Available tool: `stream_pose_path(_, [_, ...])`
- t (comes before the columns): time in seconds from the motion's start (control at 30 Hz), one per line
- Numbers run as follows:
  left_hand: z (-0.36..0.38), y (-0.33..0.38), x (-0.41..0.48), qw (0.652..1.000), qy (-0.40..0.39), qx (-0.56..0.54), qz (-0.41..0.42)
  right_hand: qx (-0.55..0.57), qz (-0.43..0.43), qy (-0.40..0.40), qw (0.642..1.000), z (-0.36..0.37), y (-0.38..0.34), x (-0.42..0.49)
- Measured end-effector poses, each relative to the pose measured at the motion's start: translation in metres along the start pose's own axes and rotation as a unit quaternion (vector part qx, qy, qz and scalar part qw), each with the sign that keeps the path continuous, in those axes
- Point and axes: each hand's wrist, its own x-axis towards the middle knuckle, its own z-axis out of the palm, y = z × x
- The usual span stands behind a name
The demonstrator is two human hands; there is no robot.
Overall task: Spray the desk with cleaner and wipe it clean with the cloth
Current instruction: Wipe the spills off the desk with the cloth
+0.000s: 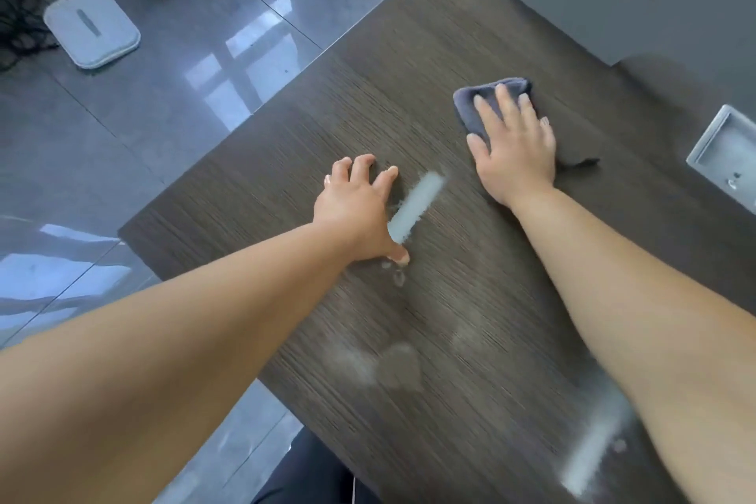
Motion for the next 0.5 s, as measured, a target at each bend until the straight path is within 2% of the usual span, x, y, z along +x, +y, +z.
stream_pose_path(0.07, [0.001,-0.012,-0.007,0.993,0.054,-0.102,-0.002,0.025,0.087,0.018,0.996,0.005,-0.038,-0.007])
stream_pose_path(0.1, [0.001,-0.019,-0.01,0.987,0.085,-0.135,-0.001,0.033,0.084,0.024,0.996,0.01,-0.059,-0.016])
stream_pose_path(0.13, [0.002,-0.027,-0.018,0.982,0.113,-0.15,-0.004,0.039,0.044,0.036,0.998,0.015,-0.079,-0.034])
stream_pose_path(0.2, [0.006,-0.042,-0.034,0.974,0.157,-0.162,-0.024,0.044,-0.102,0.049,0.993,0.022,-0.097,-0.075])
stream_pose_path(0.3, [0.018,-0.058,-0.065,0.966,0.185,-0.169,-0.068,0.01,-0.336,0.005,0.942,0.021,-0.064,-0.107])
stream_pose_path(0.33, [0.023,-0.062,-0.074,0.966,0.184,-0.164,-0.074,-0.004,-0.372,0.008,0.928,0.019,-0.048,-0.101])
stream_pose_path(0.37, [0.028,-0.064,-0.081,0.968,0.179,-0.157,-0.076,-0.012,-0.362,0.019,0.932,0.018,-0.035,-0.091])
stream_pose_path(0.4, [0.033,-0.067,-0.089,0.971,0.17,-0.15,-0.075,-0.005,-0.309,0.022,0.951,0.015,-0.031,-0.08])
stream_pose_path(0.47, [0.041,-0.069,-0.1,0.975,0.159,-0.14,-0.072,0.03,-0.109,0.017,0.993,0.012,-0.046,-0.065])
stream_pose_path(0.5, [0.044,-0.069,-0.105,0.975,0.158,-0.139,-0.072,0.042,-0.015,0.021,0.999,0.012,-0.066,-0.063])
